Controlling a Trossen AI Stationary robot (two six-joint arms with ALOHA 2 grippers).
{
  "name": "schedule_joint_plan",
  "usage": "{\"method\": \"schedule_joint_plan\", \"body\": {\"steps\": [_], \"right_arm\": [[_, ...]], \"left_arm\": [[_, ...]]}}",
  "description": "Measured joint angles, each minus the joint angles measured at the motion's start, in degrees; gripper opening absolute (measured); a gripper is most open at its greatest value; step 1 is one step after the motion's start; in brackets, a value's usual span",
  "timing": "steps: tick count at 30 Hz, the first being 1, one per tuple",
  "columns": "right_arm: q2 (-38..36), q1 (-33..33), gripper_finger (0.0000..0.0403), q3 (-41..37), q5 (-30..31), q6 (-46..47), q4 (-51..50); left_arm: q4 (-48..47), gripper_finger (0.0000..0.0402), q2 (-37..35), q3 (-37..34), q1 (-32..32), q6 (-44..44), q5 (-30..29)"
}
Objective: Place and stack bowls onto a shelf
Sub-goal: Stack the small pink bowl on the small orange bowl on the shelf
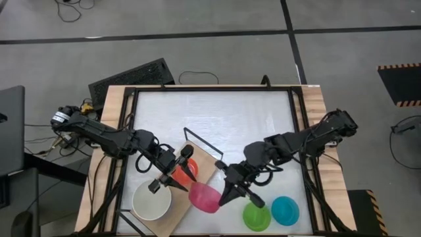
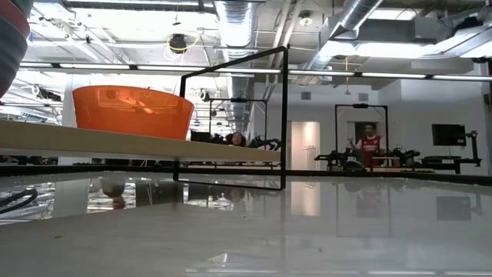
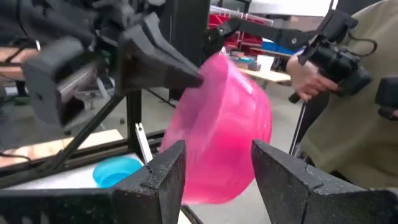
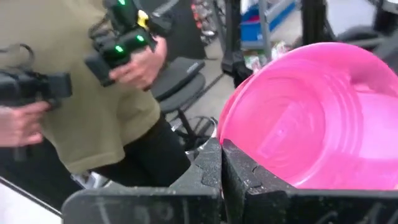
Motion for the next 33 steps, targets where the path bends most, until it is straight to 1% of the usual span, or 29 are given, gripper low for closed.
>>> {"method": "schedule_joint_plan", "body": {"steps": [2, 4, 9, 13, 15, 21, 23, 26, 27, 30, 33], "right_arm": [[1.18, -1.15, 0.0018, 0.29, -1.92, 0.09, 0.97], [1.75, -1.23, 0.0018, -0.1, -3.96, 0.54, -0.39], [2.88, -2.07, 0.0018, 0.09, -7.74, 1.47, 0.85], [2.88, -2.35, 0.0018, 0.09, -8.1, 1.46, 0.82], [2.88, -2.56, 0.0018, 0.09, -8.28, 1.42, 0.83], [2.55, -2.77, 0.0018, 0.09, -8.73, 1.22, 0.29], [2.55, -2.74, 0.0018, 0.09, -8.71, 1.2, 0.02], [2.55, -2.79, 0.0018, 0.09, -8.78, 1.16, -0.18], [2.53, -2.83, 0.0018, 0.09, -8.78, 1.14, -0.19], [2.53, -3.08, 0.0019, 0.09, -8.8, 1.24, -0.17], [2.51, -3.31, 0.0041, 0.09, -8.61, 1.41, 0.06]], "left_arm": [[0.48, 0.0167, 0.57, -0.01, 0.01, -0.49, 0.03], [0.08, 0.0167, 0.89, -0.01, 0.22, -1.54, 0.2], [0.08, 0.0167, 1.74, 0.01, 0.33, -2.73, 4.21], [0.31, 0.0158, 2.49, -0.01, 0.31, -2.79, 6.47], [0.05, 0.0145, 2.92, -0.04, 0.33, -2.83, 7.53], [-0.01, 0.0094, 4.18, -0.04, 0.46, -2.21, 7.51], [-0.3, 0.007, 4.38, -0.01, 0.44, -1.92, 7.55], [-0.16, 0.0022, 4.61, -0.01, 0.44, -0.81, 7.81], [-0.06, 0.0013, 4.61, -0.01, 0.41, 0.07, 8.04], [0.43, 0.0005, 4.61, -0.01, -0.22, 2.71, 7.91], [0.22, 0.0002, 4.61, -0.01, -0.57, 3.48, 7.55]]}}
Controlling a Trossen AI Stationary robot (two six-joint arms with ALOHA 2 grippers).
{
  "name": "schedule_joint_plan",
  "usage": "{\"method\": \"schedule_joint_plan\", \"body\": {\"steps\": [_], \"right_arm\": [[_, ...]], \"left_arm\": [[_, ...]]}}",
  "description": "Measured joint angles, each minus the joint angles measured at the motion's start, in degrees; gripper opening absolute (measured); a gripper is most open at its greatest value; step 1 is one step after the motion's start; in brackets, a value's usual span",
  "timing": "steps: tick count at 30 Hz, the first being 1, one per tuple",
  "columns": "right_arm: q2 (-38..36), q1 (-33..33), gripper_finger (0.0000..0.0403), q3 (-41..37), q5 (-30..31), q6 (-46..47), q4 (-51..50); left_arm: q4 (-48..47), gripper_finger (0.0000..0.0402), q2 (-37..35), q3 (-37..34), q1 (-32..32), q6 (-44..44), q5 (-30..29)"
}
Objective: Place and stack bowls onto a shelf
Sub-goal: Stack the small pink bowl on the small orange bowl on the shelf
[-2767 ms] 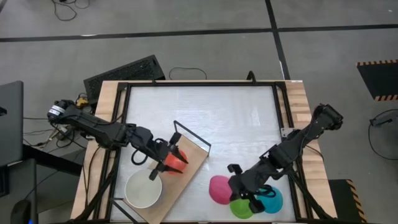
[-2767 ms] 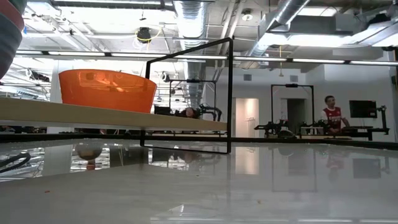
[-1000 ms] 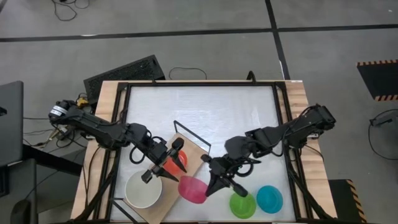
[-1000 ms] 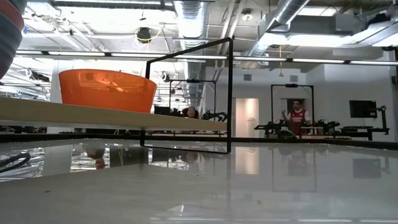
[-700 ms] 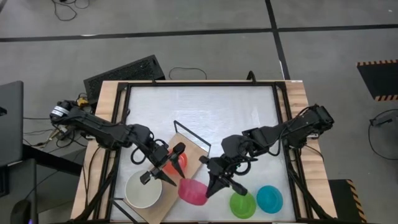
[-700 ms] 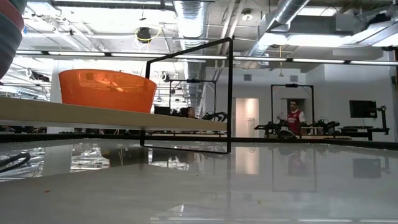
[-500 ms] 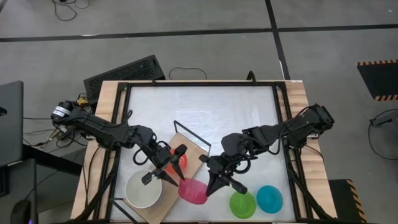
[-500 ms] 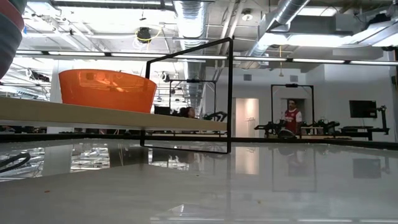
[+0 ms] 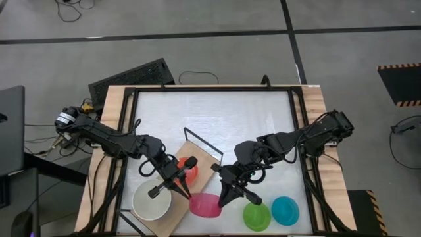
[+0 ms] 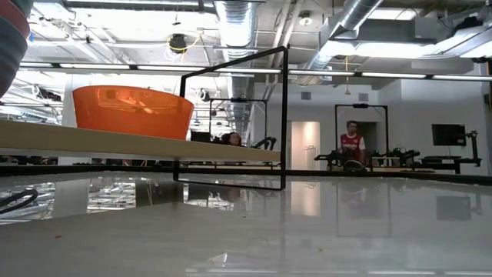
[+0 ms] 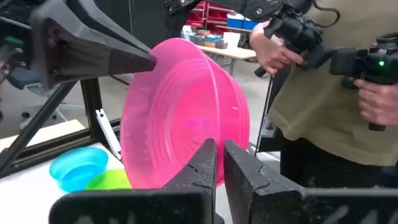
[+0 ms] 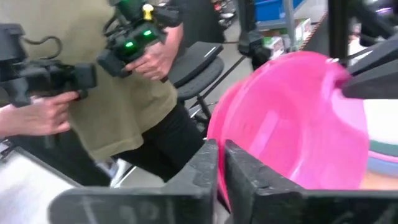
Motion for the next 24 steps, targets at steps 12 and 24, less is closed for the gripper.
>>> {"method": "schedule_joint_plan", "body": {"steps": [12, 24], "right_arm": [[0.0, -2.19, 0.0101, 0.0, 2.49, 3.2, 2.16], [-6.02, -3.81, 0.0194, 0.09, 1.81, 3.81, 2.59]], "left_arm": [[-3.24, 0.0, 0.04, 0.0, 0.07, -3.37, -2.71], [-14.23, 0.0001, -1.84, 0.01, 0.19, -5.65, -12.46]]}}
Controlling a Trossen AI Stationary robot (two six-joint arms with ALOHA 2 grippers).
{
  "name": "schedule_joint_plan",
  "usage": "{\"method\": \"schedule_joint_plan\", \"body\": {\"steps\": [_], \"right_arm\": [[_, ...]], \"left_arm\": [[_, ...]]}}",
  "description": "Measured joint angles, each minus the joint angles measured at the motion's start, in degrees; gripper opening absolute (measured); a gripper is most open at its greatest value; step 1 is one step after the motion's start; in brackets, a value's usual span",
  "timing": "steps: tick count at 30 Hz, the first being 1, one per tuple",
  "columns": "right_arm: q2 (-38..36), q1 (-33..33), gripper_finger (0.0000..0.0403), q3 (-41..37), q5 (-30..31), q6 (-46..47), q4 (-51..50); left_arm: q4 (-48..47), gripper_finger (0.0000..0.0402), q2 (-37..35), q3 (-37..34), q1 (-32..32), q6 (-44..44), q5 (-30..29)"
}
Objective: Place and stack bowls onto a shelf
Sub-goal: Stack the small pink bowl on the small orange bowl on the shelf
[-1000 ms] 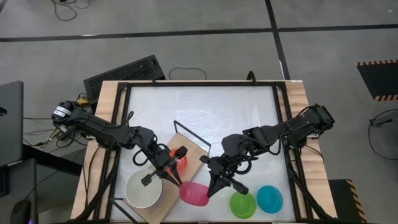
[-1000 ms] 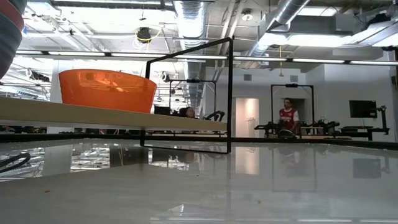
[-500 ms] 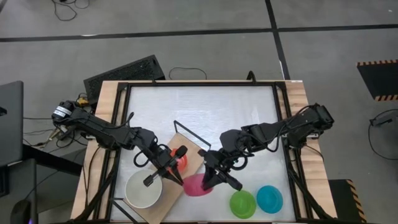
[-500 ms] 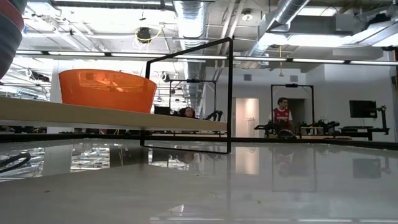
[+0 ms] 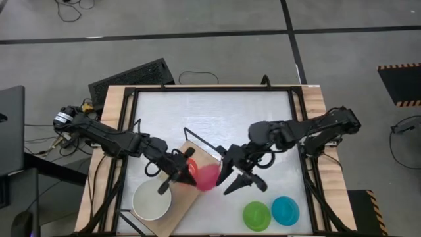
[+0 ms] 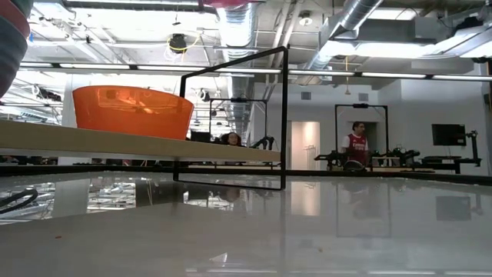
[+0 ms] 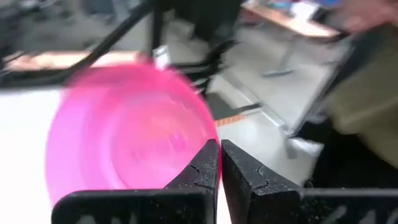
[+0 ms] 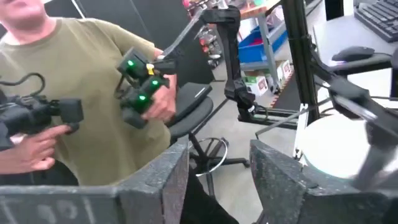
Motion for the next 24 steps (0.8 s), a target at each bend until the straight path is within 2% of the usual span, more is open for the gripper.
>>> {"method": "schedule_joint_plan", "body": {"steps": [3, 7, 14, 18, 24], "right_arm": [[-2.32, 0.55, 0.0201, -0.07, 0.51, 1.13, -1.06], [-5.84, 2.26, 0.0196, -0.02, 4.15, 1.32, -3.3], [-8.3, 5.71, 0.0183, -0.04, 11.0, 1.32, -8.68], [-8.67, 7.14, 0.018, -0.07, 12.29, 1.29, -10.62], [-8.56, 7.73, 0.0179, -0.07, 12.47, 1.34, -13.4]], "left_arm": [[-8.14, 0.0001, -1.88, 0.03, 0.03, 0.24, -5.63], [-16.74, 0.0001, -4.82, 0.27, -0.4, 0.84, -12.67], [-38.36, 0.0, -3.3, 7.56, -3.96, -2.19, -23.35], [-47.85, 0.0, 0.26, 12.23, -4.7, -6.51, -25.54], [-56.57, 0.0, 4.97, 17.08, -5.99, 0.48, -23.18]]}}
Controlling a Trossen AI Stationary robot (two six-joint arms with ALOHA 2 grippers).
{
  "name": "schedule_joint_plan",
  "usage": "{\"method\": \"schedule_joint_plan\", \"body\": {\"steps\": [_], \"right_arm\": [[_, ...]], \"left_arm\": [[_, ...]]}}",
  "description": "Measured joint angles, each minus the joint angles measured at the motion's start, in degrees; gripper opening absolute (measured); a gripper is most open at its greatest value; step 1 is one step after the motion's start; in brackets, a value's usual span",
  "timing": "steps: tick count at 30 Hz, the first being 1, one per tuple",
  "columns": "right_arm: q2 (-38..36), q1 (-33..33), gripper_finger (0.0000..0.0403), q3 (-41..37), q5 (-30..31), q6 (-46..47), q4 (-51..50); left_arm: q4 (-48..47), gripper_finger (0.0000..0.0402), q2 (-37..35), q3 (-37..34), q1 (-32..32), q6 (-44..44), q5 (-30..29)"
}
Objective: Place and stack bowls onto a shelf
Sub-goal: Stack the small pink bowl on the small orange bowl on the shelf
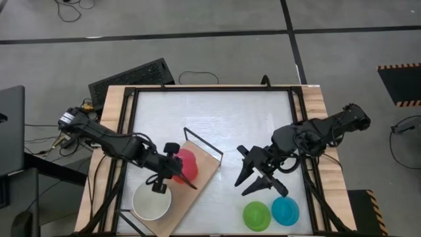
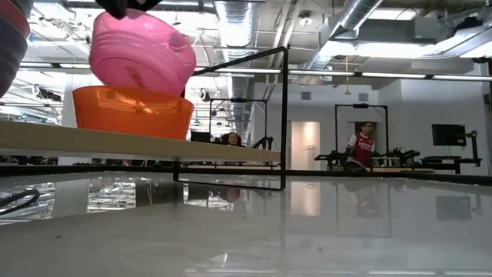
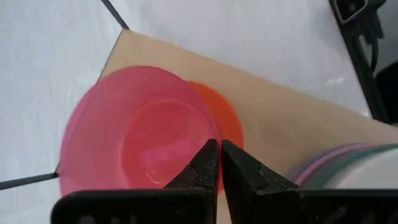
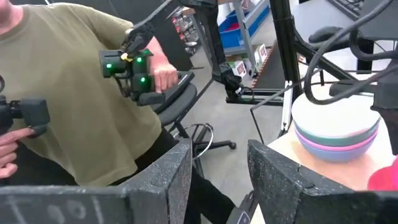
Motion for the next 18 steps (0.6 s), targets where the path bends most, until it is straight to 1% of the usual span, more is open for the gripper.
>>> {"method": "schedule_joint_plan", "body": {"steps": [7, 12, 18], "right_arm": [[0.0, 0.35, 0.0179, 0.0, 0.01, 2.42, -0.22], [0.02, 0.57, 0.0179, 0.0, 0.01, 3.79, -0.3], [0.04, 0.5, 0.0179, -0.02, 0.01, 3.93, -0.4]], "left_arm": [[0.4, 0.0, 4.94, 1.99, 0.27, -7.24, 0.44], [-0.11, 0.0, 8.36, 2.01, 0.27, -16.04, 0.79], [-0.09, 0.0, 9.14, 2.03, 0.25, -21.06, -2.9]]}}
